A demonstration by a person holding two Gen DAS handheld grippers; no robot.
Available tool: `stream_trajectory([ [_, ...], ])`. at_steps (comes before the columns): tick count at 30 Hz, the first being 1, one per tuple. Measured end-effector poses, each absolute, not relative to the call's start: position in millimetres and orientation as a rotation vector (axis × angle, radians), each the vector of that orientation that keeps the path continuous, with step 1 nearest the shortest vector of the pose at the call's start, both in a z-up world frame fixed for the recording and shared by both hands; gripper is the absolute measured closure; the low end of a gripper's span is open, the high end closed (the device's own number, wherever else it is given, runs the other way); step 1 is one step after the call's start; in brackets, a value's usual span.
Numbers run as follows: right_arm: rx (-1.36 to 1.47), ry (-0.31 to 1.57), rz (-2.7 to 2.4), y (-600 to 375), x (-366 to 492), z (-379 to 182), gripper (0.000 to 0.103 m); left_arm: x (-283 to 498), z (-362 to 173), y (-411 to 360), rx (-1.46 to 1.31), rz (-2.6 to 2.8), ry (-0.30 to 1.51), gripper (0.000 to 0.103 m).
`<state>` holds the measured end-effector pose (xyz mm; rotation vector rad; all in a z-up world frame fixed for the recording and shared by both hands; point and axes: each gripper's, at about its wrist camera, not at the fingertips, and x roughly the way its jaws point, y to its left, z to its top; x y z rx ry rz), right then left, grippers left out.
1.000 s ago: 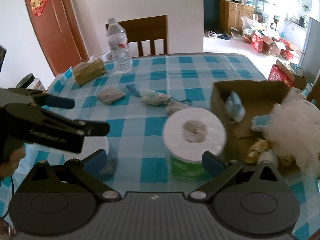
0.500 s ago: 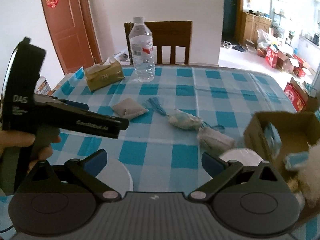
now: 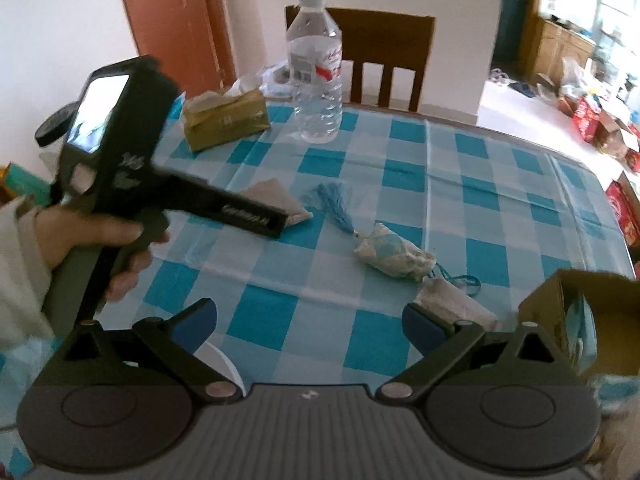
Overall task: Organize soft objects
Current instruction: 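Move both open tools back over the sachets on the table, then lower the left tool onto the beige sachet and close on it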
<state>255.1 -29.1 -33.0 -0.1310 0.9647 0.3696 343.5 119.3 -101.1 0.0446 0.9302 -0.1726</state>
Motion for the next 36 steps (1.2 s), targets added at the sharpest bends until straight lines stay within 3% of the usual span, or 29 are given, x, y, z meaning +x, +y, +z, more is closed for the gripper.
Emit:
stream_trajectory([
  [7,-0.144,1.005,0.39,-40.0,264.7,-36.4,0.002,378.4,-116.9,116.4,0.022,-0.14,1.0,0.007],
  [21,-0.15,1.009,0.382,-56.0,270.9,-36.0,0.002,405.5,-132.5,119.5,-0.274,0.165,1.118,0.007],
  [29,-0.177,0.99,0.381,-66.5,274.7,-29.0,0.002,405.8,-137.0,106.7,-0.162,0.181,1.15,0.007],
  [36,-0.198,0.988,0.401,-72.3,280.3,-30.1,0.002,395.7,-132.9,113.1,-0.148,0.203,1.167,0.019],
])
